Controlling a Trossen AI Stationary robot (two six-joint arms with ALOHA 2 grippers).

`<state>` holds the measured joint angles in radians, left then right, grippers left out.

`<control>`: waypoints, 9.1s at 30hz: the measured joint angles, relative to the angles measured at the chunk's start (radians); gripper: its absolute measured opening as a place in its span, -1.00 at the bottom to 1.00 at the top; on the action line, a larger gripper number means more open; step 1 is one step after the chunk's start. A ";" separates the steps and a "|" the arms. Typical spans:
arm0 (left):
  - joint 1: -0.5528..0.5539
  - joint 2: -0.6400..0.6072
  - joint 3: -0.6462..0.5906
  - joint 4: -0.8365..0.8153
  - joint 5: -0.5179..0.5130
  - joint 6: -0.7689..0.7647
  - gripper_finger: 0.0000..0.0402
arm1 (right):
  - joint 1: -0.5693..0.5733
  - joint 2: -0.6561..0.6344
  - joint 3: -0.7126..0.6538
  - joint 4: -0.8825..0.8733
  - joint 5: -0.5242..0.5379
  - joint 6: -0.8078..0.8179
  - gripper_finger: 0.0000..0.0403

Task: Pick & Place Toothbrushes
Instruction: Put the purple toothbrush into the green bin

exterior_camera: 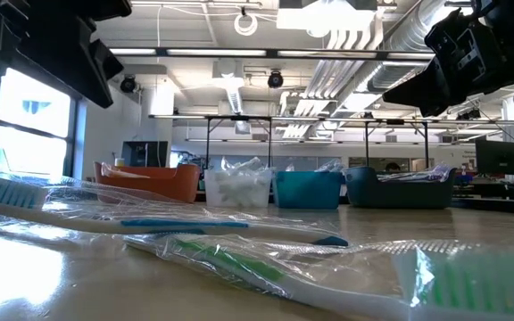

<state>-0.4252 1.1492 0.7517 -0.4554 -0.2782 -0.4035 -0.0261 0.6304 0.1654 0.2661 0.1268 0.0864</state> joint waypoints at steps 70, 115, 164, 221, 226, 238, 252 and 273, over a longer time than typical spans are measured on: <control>-0.002 0.231 0.084 -0.314 0.264 -0.108 -0.01 | 0.000 0.074 0.000 0.028 0.005 -0.001 -0.98; -0.060 0.383 0.037 -0.203 0.260 -0.126 -0.01 | 0.000 0.073 0.000 0.023 0.001 0.018 -0.98; 0.047 0.251 0.036 -0.225 0.329 -0.109 -0.97 | 0.000 0.073 0.000 0.022 0.001 0.017 -0.98; 0.510 0.413 0.038 0.857 0.403 0.241 -0.97 | 0.000 0.630 0.024 0.897 -0.104 0.043 -0.13; 0.510 0.455 0.043 0.934 0.403 0.215 -0.97 | 0.000 0.713 0.086 0.897 -0.163 0.039 -0.10; 0.510 0.458 0.075 0.872 0.395 0.215 -0.97 | 0.000 0.911 0.252 0.898 -0.156 0.045 -0.10; 0.509 0.459 0.075 0.845 0.391 0.216 -0.97 | 0.000 0.926 0.303 0.904 -0.202 0.041 -0.31; 0.510 0.459 0.075 0.838 0.391 0.214 -0.97 | 0.000 0.926 0.303 0.906 -0.144 0.037 -0.84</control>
<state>0.0845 1.6077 0.8265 0.3824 0.1124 -0.1894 -0.0265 1.5562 0.4683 1.1717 -0.0174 0.1238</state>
